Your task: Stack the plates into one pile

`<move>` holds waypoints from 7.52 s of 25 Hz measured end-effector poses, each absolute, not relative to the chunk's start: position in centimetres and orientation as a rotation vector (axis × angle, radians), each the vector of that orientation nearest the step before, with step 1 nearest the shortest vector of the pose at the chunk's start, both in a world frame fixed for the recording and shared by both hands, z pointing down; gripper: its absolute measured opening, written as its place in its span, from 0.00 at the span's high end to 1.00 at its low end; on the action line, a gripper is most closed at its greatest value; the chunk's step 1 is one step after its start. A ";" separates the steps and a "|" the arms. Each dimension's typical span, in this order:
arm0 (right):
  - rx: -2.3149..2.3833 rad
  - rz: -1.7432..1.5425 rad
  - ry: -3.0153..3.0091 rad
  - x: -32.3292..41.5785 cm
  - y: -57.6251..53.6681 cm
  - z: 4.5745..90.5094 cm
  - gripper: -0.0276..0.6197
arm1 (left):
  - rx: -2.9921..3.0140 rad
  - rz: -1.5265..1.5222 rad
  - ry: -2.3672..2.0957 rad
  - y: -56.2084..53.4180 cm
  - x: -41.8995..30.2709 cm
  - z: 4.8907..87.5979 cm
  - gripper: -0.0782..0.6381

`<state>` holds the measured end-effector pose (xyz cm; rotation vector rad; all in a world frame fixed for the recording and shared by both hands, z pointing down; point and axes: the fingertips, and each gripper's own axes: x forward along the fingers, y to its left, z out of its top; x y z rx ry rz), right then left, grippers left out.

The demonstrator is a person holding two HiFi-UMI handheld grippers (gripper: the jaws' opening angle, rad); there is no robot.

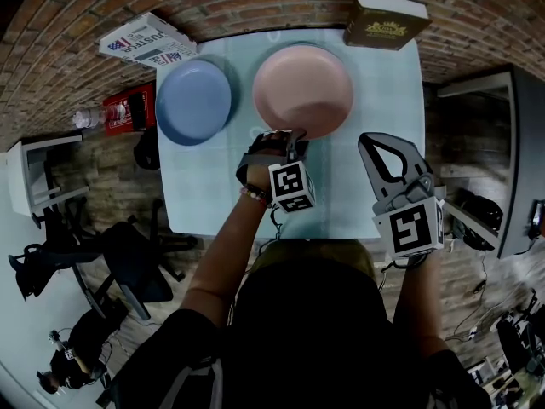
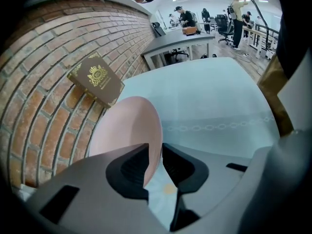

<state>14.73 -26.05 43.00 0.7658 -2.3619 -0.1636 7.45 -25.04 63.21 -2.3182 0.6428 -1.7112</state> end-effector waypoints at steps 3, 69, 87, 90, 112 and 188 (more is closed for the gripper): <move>0.766 -0.172 -2.365 14.5 -25.7 42.8 0.90 | -2.317 -1.700 0.660 -24.9 7.3 62.6 0.75; 0.751 -0.534 -2.464 -6.8 -12.2 31.0 0.90 | -2.297 -1.082 1.057 -13.5 -9.0 32.8 0.86; 0.505 -0.623 -2.556 -15.5 -11.1 31.0 0.90 | -2.221 -1.227 1.247 -12.4 -17.2 34.4 0.86; 0.491 -0.621 -2.558 -15.8 -10.9 31.2 0.90 | -2.220 -1.227 1.260 -12.2 -17.6 34.5 0.86; 0.548 -0.563 -2.482 -14.1 -12.0 32.6 0.90 | -2.367 -1.369 1.269 -15.8 -20.3 44.0 0.73; 0.551 -0.527 -2.463 -13.7 -12.2 33.2 0.90 | -2.217 -1.728 0.933 -19.3 -21.2 52.2 0.85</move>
